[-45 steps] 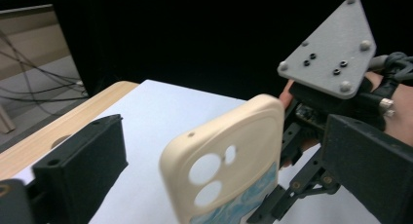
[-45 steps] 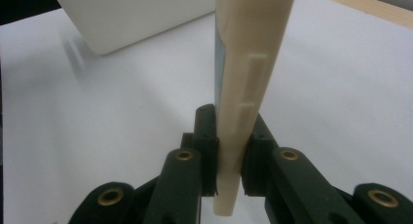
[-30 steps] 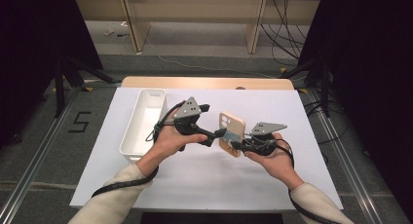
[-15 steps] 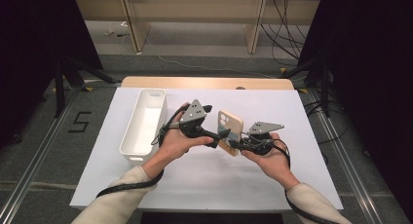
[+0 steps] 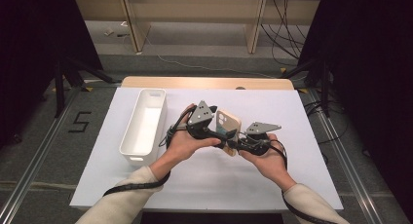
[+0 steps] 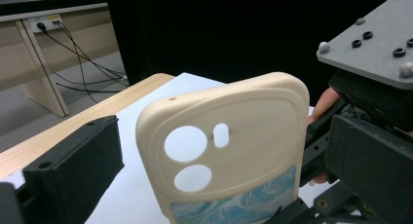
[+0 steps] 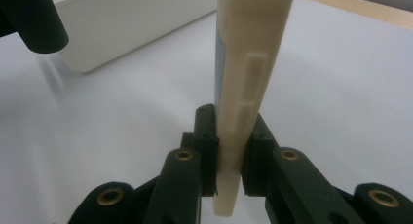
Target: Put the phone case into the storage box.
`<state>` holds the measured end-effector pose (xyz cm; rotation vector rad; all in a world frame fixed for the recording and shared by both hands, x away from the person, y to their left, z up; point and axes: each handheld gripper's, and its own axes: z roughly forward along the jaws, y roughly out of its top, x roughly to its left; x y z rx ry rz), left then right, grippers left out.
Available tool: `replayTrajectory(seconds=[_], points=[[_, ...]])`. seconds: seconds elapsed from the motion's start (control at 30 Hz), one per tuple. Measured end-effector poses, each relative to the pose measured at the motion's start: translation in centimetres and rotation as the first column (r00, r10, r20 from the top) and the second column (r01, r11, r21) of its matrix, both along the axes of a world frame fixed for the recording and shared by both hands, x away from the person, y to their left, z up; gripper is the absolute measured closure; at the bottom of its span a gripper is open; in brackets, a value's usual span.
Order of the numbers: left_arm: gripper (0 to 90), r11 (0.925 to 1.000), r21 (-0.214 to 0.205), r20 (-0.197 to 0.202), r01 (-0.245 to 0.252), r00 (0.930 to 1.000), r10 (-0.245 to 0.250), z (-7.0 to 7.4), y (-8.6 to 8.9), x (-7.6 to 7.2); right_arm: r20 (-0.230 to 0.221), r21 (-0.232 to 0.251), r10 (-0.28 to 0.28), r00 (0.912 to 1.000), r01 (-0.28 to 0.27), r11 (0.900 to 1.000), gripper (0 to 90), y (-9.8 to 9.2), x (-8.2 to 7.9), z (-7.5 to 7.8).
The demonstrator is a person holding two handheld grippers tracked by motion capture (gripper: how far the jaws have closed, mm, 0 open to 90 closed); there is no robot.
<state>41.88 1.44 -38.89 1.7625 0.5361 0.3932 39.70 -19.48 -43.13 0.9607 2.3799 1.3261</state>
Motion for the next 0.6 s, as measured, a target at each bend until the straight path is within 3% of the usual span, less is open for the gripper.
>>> replayTrajectory(seconds=[0.27,0.6], points=[[0.0,0.9998,0.013,0.022,-0.011,0.9997,0.011,-0.1,-1.1,0.0,0.000,0.002,-0.010,0.9999,0.010,0.9999,80.4,0.1,0.0,0.0],[1.3,0.9989,-0.003,0.013,-0.048,0.9988,0.048,-0.3,-1.6,0.1,0.004,0.004,-0.016,0.9999,0.016,0.9999,80.4,0.0,0.0,0.0]])
